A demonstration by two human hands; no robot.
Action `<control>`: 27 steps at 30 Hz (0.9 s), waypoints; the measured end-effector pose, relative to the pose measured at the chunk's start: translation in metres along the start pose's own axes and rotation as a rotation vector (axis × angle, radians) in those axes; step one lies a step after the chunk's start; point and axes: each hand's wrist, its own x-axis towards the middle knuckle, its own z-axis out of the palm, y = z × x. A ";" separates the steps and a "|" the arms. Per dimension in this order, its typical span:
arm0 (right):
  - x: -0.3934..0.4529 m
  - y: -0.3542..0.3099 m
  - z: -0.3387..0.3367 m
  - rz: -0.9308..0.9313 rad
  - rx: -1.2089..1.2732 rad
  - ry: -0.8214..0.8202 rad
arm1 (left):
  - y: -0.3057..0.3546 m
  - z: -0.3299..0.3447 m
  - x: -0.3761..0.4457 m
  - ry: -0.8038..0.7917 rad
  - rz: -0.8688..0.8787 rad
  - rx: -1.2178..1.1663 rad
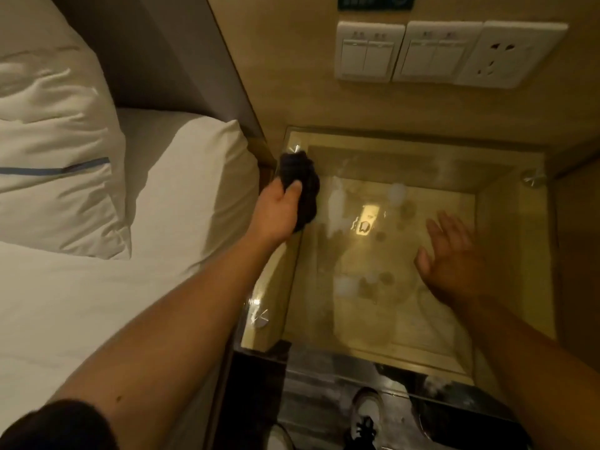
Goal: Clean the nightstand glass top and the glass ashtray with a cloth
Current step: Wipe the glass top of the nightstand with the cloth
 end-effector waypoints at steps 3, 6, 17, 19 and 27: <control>0.002 0.004 0.005 -0.011 0.004 0.011 | 0.027 0.031 0.094 -0.060 0.252 0.518; 0.001 0.008 0.012 -0.037 0.021 0.067 | 0.029 0.072 0.149 -0.179 0.339 0.873; -0.001 0.007 0.011 -0.062 -0.010 0.079 | -0.013 0.076 0.106 -0.297 0.626 1.116; -0.002 0.007 0.011 -0.071 -0.016 0.078 | -0.024 0.070 0.076 -0.321 0.612 1.116; -0.011 0.003 0.003 -0.071 0.009 0.066 | -0.087 0.037 -0.084 -0.432 0.529 1.112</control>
